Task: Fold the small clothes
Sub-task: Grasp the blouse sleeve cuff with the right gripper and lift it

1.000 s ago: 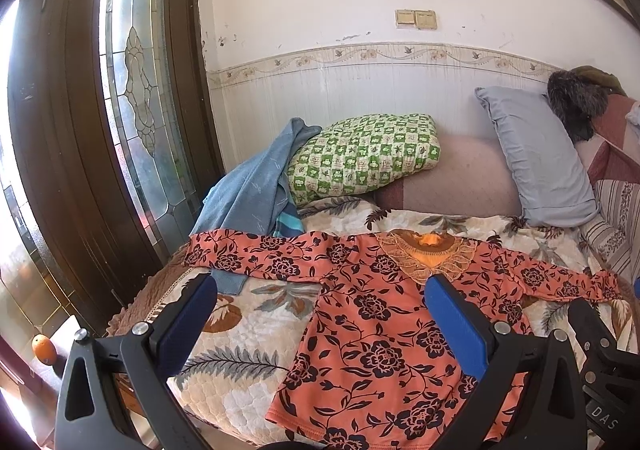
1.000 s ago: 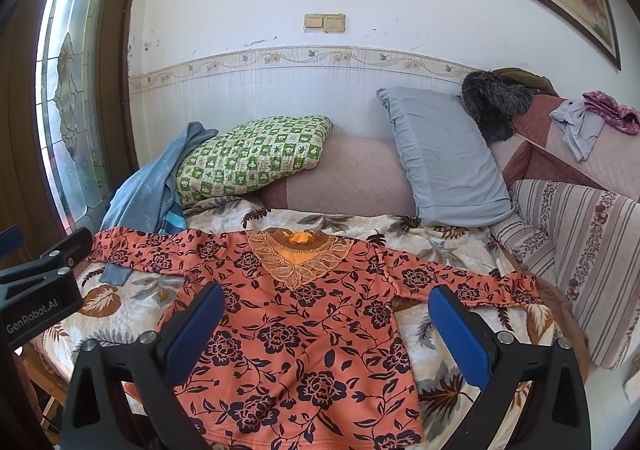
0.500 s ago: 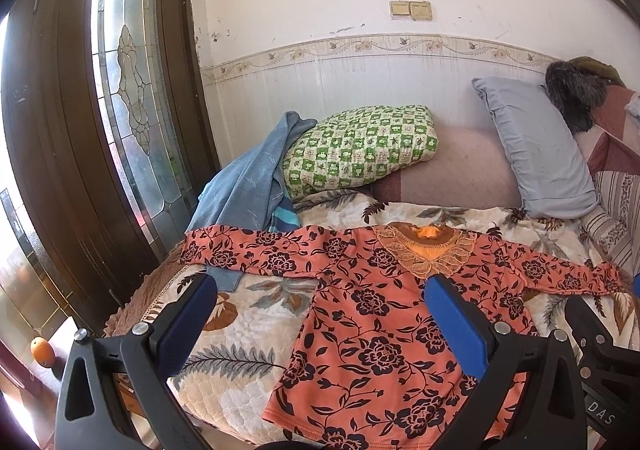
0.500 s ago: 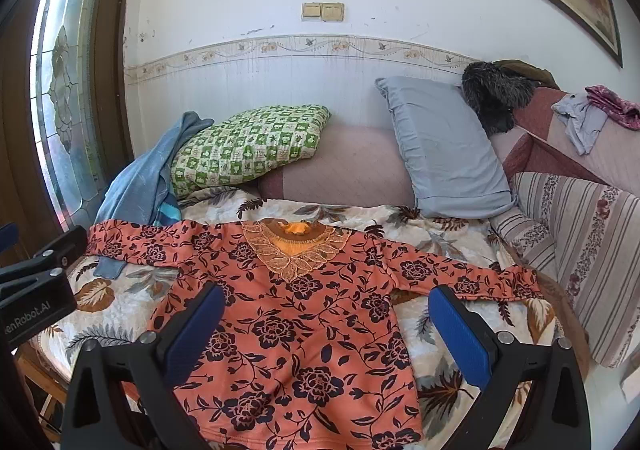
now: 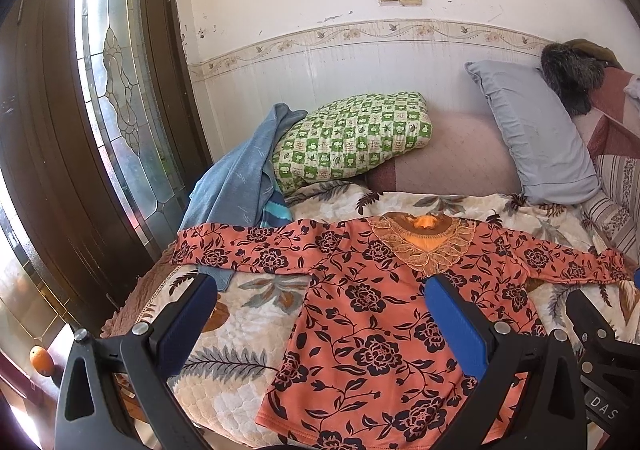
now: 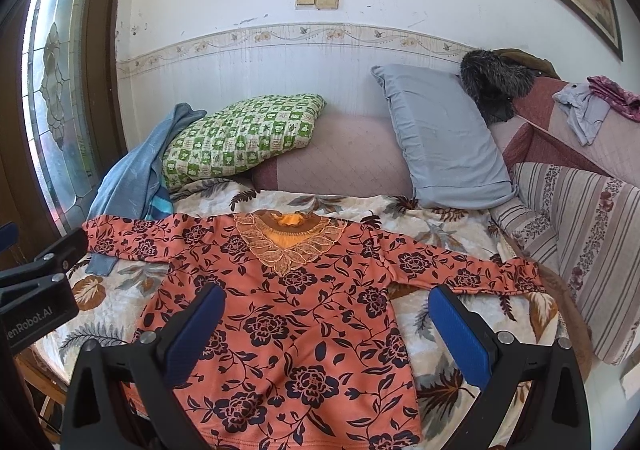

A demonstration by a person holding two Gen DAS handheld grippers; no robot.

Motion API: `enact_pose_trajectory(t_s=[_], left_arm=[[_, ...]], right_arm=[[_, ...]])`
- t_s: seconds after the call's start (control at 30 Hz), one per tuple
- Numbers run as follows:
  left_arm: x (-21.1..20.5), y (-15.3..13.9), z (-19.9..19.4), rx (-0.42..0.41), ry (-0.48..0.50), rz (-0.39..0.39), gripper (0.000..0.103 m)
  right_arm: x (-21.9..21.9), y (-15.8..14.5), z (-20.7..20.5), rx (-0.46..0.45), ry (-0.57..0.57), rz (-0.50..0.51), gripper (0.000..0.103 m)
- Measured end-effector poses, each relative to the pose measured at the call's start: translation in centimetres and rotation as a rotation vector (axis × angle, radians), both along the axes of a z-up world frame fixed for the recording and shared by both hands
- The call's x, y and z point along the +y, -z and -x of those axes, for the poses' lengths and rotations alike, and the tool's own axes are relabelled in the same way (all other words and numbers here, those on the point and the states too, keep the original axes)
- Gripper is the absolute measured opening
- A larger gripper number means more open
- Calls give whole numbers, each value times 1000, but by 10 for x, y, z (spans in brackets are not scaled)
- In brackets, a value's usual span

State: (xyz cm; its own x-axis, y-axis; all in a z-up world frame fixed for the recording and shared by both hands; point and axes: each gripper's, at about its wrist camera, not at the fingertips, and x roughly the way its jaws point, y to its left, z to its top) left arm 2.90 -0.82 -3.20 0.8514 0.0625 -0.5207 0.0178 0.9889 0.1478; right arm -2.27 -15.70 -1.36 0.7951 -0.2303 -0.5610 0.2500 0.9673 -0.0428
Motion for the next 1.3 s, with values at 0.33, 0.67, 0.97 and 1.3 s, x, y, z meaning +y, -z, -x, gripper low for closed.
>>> enact_pose_trajectory(t_s=[0.33,0.67,0.97,1.3], left_arm=[[-23,63,-92,233,107,154,103],[-30,188,-211,469,-98,434,103],[-25,211,-248,284,-236,323,103],[-2,230,-252,235,-264,262,103]], right_arm=[[-80,43,-44,39,28,-103,103],[-381,199,-64,-9,368,-871,56],[-512,253,-44,-150,744,-1032,52],[-548,284,-53,-212,943,-1024,14]])
